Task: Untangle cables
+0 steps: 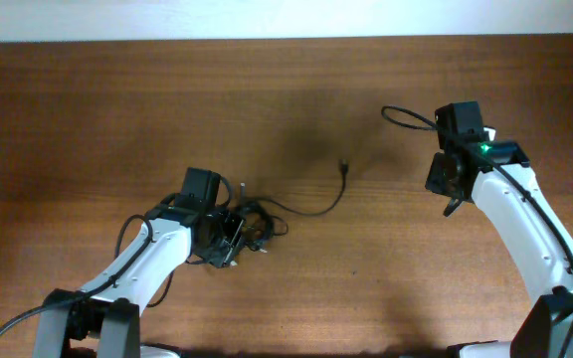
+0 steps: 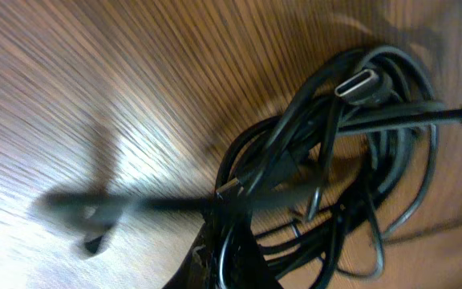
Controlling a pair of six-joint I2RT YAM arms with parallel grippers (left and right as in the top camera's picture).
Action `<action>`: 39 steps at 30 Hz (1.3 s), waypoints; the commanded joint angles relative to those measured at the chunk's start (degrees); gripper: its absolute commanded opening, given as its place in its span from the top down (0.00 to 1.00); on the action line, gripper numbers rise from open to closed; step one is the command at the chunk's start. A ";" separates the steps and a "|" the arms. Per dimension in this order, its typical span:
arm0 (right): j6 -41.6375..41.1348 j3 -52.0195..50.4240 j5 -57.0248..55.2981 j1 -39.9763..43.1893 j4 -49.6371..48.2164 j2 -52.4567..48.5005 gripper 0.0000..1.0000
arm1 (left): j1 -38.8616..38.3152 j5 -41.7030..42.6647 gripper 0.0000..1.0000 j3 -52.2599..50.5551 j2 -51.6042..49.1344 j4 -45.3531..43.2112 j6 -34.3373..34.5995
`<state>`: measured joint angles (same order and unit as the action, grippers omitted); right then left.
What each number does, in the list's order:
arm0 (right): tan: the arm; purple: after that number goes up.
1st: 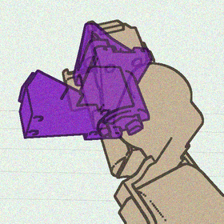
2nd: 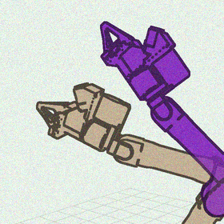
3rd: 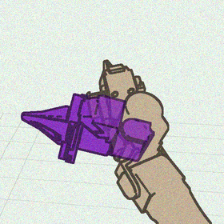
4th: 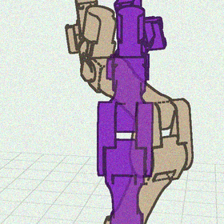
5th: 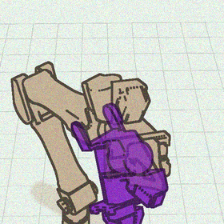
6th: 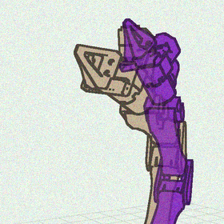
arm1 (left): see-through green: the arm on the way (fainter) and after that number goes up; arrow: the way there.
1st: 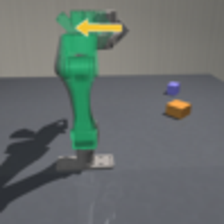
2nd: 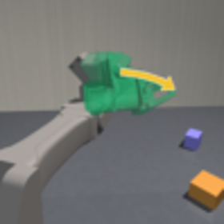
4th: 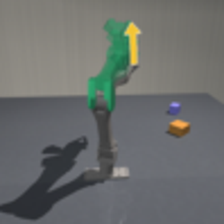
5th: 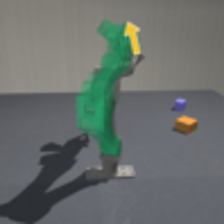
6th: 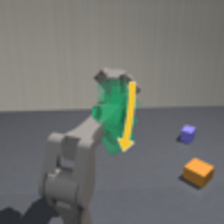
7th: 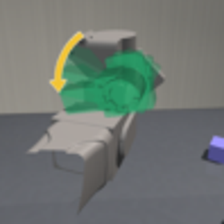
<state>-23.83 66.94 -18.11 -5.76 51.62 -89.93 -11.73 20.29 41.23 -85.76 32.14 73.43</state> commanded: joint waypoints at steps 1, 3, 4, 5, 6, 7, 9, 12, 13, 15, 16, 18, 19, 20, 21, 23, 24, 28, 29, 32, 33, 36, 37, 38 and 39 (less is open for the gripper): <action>-0.44 1.27 7.41 0.17 1.79 1.09 0.51 | 0.22 -9.18 1.00 0.17 0.28 0.55 -1.09; -0.42 2.71 15.87 0.15 4.15 1.57 0.45 | 0.22 -9.16 1.00 0.17 0.28 0.74 -7.56; -0.39 4.63 18.60 0.15 6.05 2.71 0.44 | 0.22 -9.18 1.00 0.17 0.28 0.48 -13.29; 0.39 6.38 20.24 0.15 7.30 4.15 0.44 | 0.22 -8.39 1.00 0.17 0.28 -0.46 -18.64; 4.98 8.35 25.24 0.15 8.41 6.36 0.44 | 0.22 -7.41 1.00 0.17 0.28 -3.10 -27.45; 10.10 8.72 33.14 0.15 9.16 8.87 0.41 | 0.22 -7.45 1.00 0.17 0.28 -6.40 -35.89; 14.64 8.72 38.32 0.15 12.33 10.82 0.30 | 0.22 -7.41 1.00 0.17 0.28 -12.94 -44.09; 18.10 8.61 47.43 0.02 14.25 10.82 0.30 | 0.22 9.51 1.00 0.17 1.11 -23.87 -58.58; 18.08 8.61 50.12 -0.52 14.25 10.82 0.30 | 0.22 13.42 1.00 0.17 2.10 -25.86 -58.80; 18.08 8.59 51.15 -2.97 14.16 10.64 0.30 | 0.22 19.54 1.00 0.17 4.37 -28.96 -58.77; 18.08 8.59 51.12 -5.03 14.16 10.45 0.30 | 0.22 20.90 1.00 0.17 5.53 -29.90 -58.75; 18.08 8.02 50.86 -12.44 10.32 9.77 0.37 | 0.22 20.87 1.00 0.17 9.94 -29.92 -58.75; 18.01 7.74 50.88 -14.95 7.85 9.11 0.41 | 0.22 20.87 1.00 0.17 10.99 -29.86 -58.69; 17.38 7.54 50.90 -16.90 6.43 8.46 0.44 | 0.24 20.85 1.00 0.17 11.69 -29.94 -56.87; 17.40 7.54 50.90 -18.95 5.92 7.74 0.46 | 0.28 19.56 1.00 0.17 12.02 -29.99 -53.24; 17.42 7.48 47.34 -23.37 3.41 6.03 0.46 | 0.28 13.79 1.00 0.17 12.02 -30.21 -37.59; 17.40 7.48 44.13 -24.94 2.05 5.16 0.46 | 0.28 14.08 1.00 0.17 12.02 -30.12 -34.03; 13.64 6.86 38.71 -26.82 -4.66 0.90 0.47 | 0.28 21.11 1.00 0.17 12.02 -30.47 -22.84; 12.63 6.86 36.41 -26.80 -7.15 -0.15 0.48 | 0.28 23.61 1.00 0.17 12.02 -30.38 -22.84; 12.37 6.91 35.67 -26.84 -8.79 0.02 0.54 | 0.28 26.45 1.00 0.17 12.02 -30.27 -21.84; 12.37 6.97 36.09 -26.84 -8.81 0.79 0.53 | 0.28 26.01 1.00 0.17 12.02 -29.70 -22.05; 9.81 8.35 37.13 -26.80 -8.59 8.66 0.53 | 0.26 24.92 1.00 0.17 12.02 -29.64 -24.33; 9.57 8.35 38.34 -26.80 -8.68 10.34 0.53 | 0.26 24.92 1.00 0.17 12.02 -29.77 -26.49; 9.64 8.35 42.64 -26.86 -9.94 12.04 0.53 | 0.26 24.98 1.00 0.17 12.02 -29.64 -30.99; 9.64 8.35 43.21 -26.86 -10.32 12.11 0.53 | 0.26 25.42 1.00 0.17 12.02 -29.53 -34.05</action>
<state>-13.56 74.35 21.32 -32.40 41.89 -79.05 -11.40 43.57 40.93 -74.87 2.59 47.53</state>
